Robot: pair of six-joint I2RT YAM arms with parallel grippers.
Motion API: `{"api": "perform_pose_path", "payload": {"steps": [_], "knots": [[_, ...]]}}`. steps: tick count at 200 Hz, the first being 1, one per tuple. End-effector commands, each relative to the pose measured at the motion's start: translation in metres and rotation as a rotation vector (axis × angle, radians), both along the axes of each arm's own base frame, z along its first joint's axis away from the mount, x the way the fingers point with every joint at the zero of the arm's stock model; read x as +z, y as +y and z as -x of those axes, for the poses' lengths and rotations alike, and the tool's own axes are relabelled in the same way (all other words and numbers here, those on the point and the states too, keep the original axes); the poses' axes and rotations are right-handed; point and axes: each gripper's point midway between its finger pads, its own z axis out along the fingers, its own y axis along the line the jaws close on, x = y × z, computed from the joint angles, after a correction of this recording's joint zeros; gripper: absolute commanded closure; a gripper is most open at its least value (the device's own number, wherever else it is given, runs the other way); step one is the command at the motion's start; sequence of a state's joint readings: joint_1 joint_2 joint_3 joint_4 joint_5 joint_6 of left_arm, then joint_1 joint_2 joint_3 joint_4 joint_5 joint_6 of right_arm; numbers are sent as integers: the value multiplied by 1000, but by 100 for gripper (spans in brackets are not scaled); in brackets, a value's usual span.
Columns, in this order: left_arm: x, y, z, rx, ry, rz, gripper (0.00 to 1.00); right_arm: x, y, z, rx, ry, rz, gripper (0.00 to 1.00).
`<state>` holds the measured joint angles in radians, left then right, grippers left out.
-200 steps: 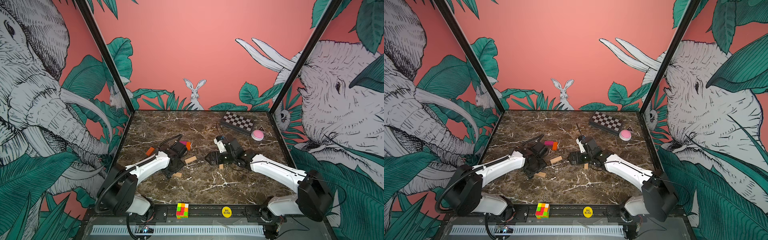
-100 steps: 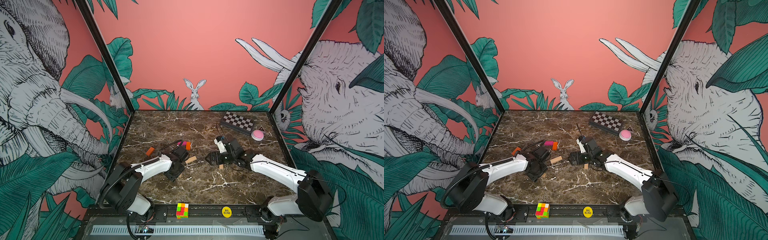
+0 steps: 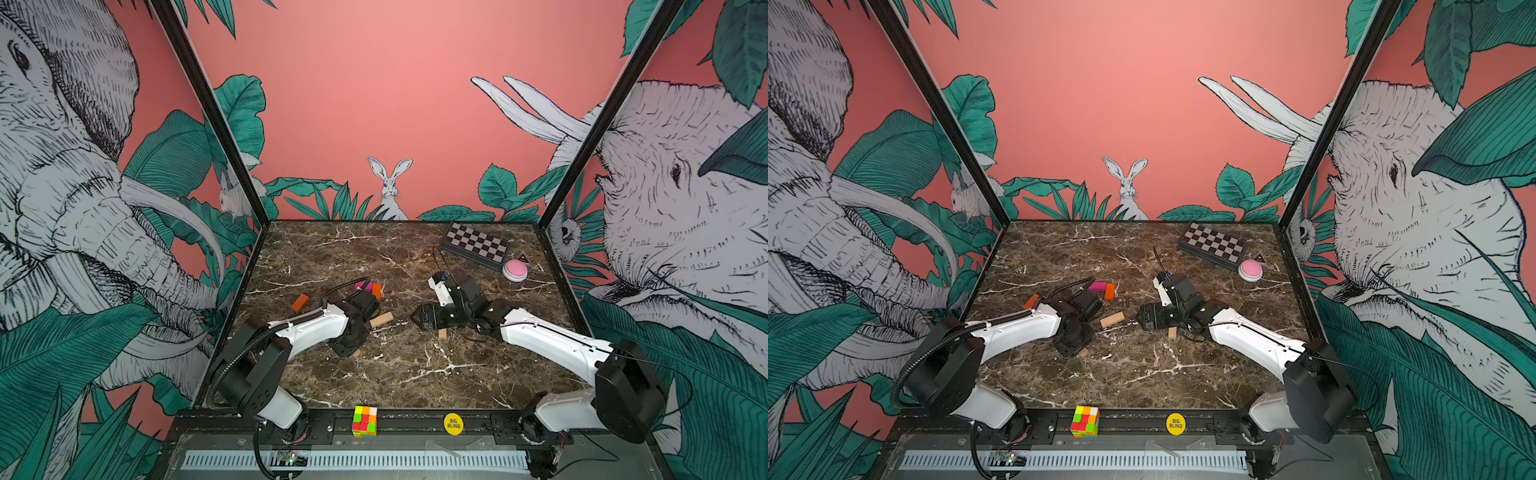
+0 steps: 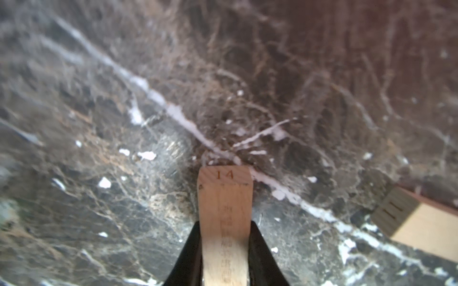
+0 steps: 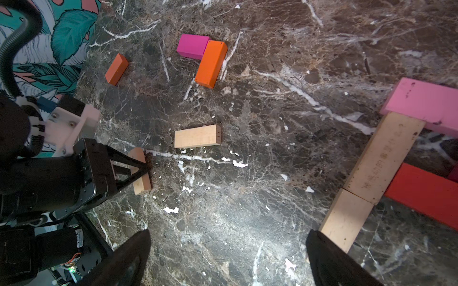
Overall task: Assemble the letter p with building blocks
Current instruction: Pick up the building block from the center of the board, then assemble the building block at the center of the board.
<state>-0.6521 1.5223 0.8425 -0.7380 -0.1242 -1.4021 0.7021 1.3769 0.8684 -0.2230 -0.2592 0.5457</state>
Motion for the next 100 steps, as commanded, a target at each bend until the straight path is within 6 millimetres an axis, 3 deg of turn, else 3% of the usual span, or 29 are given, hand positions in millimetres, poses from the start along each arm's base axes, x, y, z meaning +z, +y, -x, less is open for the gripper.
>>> {"api": "perform_pose_path", "payload": {"steps": [1, 27, 61, 100], "knots": [[15, 17, -17, -156, -10, -65, 86, 3, 0, -2, 3, -14, -9, 2], [23, 11, -45, -451, 15, 59, 88, 1, 2, -3, 3, -14, -12, 2], [44, 22, -75, -758, 20, -2, 89, -1, 7, -6, 5, -6, -27, 2], [46, 2, -101, -967, 52, 34, 89, 0, 6, -7, -16, -11, -45, 2]]}}
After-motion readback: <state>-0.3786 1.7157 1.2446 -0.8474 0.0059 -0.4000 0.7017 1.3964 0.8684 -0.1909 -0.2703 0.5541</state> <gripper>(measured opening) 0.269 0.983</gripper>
